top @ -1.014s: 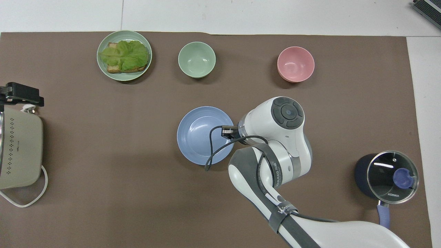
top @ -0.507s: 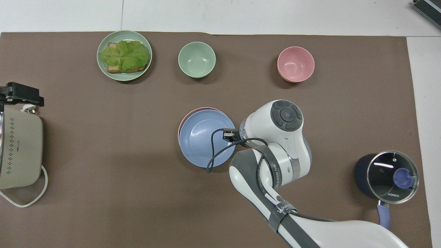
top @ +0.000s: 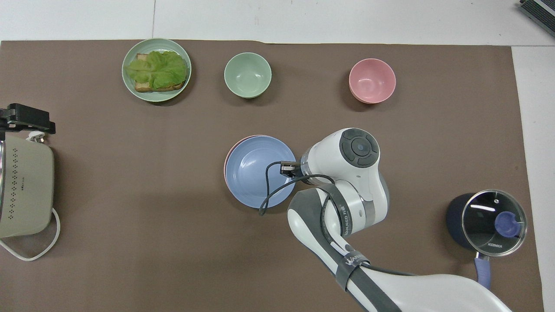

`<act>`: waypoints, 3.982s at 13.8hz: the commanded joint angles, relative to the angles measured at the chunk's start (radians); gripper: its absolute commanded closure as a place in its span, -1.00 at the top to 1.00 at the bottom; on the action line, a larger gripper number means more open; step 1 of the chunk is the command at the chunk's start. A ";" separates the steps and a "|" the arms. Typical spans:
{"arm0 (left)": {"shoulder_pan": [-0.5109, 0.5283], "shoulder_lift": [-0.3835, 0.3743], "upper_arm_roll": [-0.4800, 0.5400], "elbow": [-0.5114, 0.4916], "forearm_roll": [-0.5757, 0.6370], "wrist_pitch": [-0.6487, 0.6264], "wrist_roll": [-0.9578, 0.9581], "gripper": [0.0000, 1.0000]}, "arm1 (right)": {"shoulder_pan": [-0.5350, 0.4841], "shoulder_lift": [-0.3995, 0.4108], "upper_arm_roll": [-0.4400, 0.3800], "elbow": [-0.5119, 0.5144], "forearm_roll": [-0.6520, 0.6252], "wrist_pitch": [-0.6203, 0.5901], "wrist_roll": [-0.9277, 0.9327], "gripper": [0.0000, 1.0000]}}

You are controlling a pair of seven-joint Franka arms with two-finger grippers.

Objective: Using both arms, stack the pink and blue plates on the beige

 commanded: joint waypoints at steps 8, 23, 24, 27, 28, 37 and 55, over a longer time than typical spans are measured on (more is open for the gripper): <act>-0.014 -0.009 0.011 -0.002 0.018 -0.013 -0.002 1.00 | -0.029 -0.052 -0.013 0.015 -0.023 -0.065 -0.020 1.00; -0.013 -0.009 0.009 -0.002 0.018 -0.013 -0.002 1.00 | -0.385 -0.339 -0.013 0.092 -0.238 -0.487 -0.146 1.00; -0.014 -0.009 0.009 -0.002 0.018 -0.013 -0.002 1.00 | -0.411 -0.353 -0.013 0.109 -0.244 -0.512 -0.170 1.00; -0.013 -0.009 0.009 0.000 0.018 -0.013 -0.002 1.00 | -0.454 -0.354 -0.014 0.185 -0.271 -0.588 -0.252 1.00; -0.013 -0.009 0.009 0.000 0.018 -0.013 -0.002 1.00 | -0.468 -0.354 -0.014 0.207 -0.288 -0.607 -0.258 1.00; -0.014 -0.009 0.009 -0.002 0.018 -0.013 -0.002 1.00 | -0.522 -0.363 -0.028 0.376 -0.307 -0.756 -0.324 1.00; -0.013 -0.009 0.009 -0.002 0.018 -0.013 -0.002 1.00 | -0.516 -0.419 -0.025 0.294 -0.304 -0.756 -0.391 1.00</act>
